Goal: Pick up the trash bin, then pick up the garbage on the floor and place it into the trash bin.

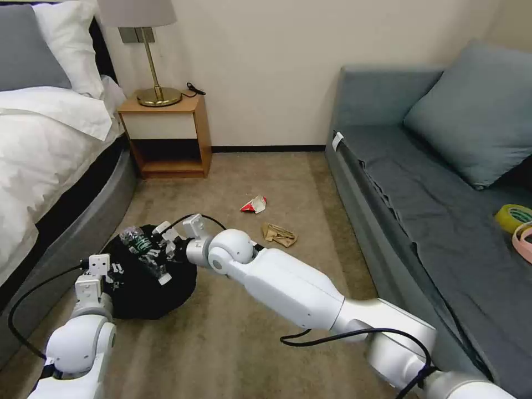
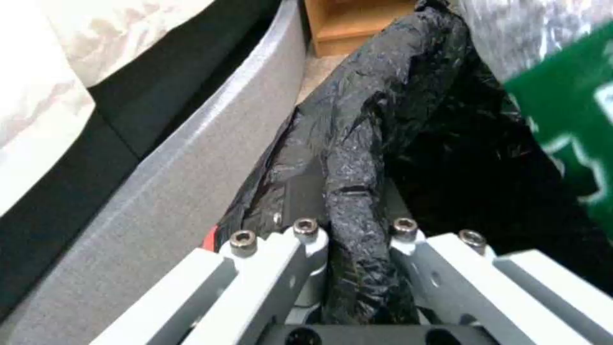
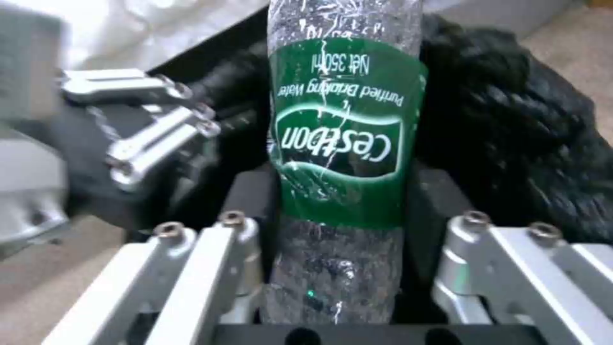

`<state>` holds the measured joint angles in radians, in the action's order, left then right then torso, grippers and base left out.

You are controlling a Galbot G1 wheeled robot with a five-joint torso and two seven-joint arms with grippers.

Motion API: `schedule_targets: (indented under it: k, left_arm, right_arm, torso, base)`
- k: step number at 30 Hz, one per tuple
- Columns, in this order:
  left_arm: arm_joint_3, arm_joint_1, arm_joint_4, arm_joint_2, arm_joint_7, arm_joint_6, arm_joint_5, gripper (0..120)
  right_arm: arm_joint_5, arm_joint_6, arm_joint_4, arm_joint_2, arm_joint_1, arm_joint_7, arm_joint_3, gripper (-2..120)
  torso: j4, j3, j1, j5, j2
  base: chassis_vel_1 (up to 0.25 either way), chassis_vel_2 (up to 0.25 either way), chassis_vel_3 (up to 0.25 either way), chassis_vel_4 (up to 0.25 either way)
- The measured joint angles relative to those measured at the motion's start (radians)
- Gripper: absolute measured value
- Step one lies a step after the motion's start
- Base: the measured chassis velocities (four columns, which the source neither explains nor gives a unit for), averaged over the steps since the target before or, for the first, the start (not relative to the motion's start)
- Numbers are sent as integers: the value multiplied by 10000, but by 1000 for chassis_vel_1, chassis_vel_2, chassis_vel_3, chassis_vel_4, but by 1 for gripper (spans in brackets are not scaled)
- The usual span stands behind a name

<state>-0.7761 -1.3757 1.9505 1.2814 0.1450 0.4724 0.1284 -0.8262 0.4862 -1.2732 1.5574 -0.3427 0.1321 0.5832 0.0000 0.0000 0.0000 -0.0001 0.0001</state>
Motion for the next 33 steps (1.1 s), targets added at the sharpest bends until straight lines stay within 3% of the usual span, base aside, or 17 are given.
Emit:
schedule_targets:
  k: [3,9,12,16,24,28,30,31,33]
  left_arm:
    - [-43,-46,76,35,13,-21,-34,4]
    - [-64,1,50,21,35,-28,-35,4]
    - [-66,56,-125,9,48,-75,-35,4]
    - [-86,171,-375,-10,69,-168,-66,4]
    - [-280,311,-692,-79,99,-255,-78,4]
    - [-659,385,-939,-285,122,-332,188,4]
    - [-816,405,-987,-354,140,-334,308,4]
    - [-940,405,-998,-392,149,-334,413,4]
    - [-973,386,-998,-398,151,-335,432,4]
  right_arm:
    - [29,4,-28,-74,-68,-75,-5,56]
    - [36,163,-155,-160,-91,-67,-86,73]
    - [35,260,-351,-319,-180,-42,-122,90]
    - [27,274,-532,-447,-210,-29,-221,99]
    - [45,275,-540,-647,-166,-29,-458,100]
    - [1048,135,-17,-1124,-106,229,-757,100]
    - [1817,-51,515,-1227,-206,368,-932,100]
    - [2787,-426,1438,-1254,-401,505,-1160,100]
    - [3098,-548,1780,-1249,-482,570,-1253,100]
  torso:
    - [0,0,0,1,0]
    - [0,0,0,2,0]
    - [0,0,0,1,-1]
    - [0,0,0,2,0]
    - [0,0,0,1,0]
    - [0,0,0,1,-1]
    - [-1,0,0,2,-1]
    - [-1,0,0,2,-2]
    - [-1,0,0,2,-3]
  base:
    - [0,0,0,0]
    - [0,0,0,0]
    - [0,0,0,0]
    - [0,0,0,0]
    - [0,0,0,0]
    - [0,0,0,0]
    - [0,0,0,0]
    - [0,0,0,0]
    - [0,0,0,0]
